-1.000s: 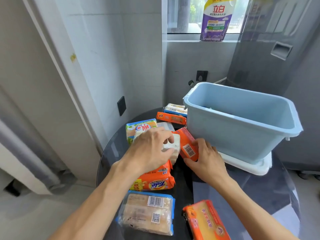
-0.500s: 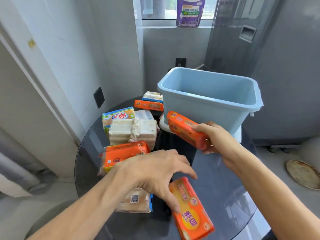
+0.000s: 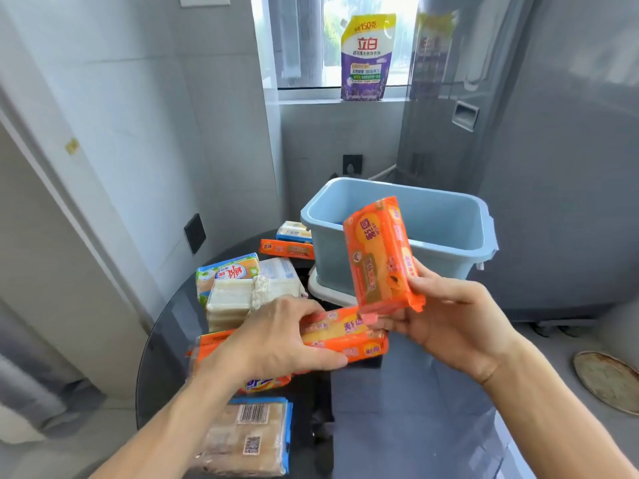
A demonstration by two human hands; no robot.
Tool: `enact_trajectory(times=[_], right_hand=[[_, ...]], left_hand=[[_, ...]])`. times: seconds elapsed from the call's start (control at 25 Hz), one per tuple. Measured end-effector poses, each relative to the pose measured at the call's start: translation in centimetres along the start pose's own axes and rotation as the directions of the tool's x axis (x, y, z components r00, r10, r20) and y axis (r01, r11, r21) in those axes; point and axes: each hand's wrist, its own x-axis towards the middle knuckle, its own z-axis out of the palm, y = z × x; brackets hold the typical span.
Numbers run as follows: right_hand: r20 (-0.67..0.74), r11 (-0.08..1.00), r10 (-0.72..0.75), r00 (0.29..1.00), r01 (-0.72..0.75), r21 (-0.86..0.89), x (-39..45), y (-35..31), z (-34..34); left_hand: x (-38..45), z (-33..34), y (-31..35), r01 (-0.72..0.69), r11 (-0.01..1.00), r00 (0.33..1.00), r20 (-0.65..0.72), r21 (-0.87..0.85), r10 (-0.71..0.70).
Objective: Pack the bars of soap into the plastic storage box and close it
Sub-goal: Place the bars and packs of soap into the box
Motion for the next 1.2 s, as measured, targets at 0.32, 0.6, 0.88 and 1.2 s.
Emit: enact_trajectory(times=[0.32, 0.6, 0.88, 1.2], right_hand=[[-0.183, 0.992, -0.123, 0.975, 0.126, 0.009, -1.4, -3.6, -0.4], [-0.628, 0.950, -0.207, 0.751, -0.001, -0.313, 2.5, -12.3, -2.2], [-0.718, 0.403, -0.263, 0.645, -0.602, -0.689, 7.1, -13.2, -6.3], [-0.700, -0.024, -0.121, 0.704, -0.707, -0.707, 10.2, -10.2, -7.9]], left_hand=[[0.3, -2.5, 1.1, 0.105, 0.617, 0.986, 0.003, -0.780, -0.164], [10.9, -7.1, 7.5, 0.054, 0.379, 0.993, 0.008, -0.924, -0.120], [22.4, -1.3, 11.5, 0.341, 0.806, 0.934, 0.275, -0.485, -0.230], [23.2, -0.5, 10.1, 0.238, 0.969, 0.942, 0.227, 0.060, -0.245]])
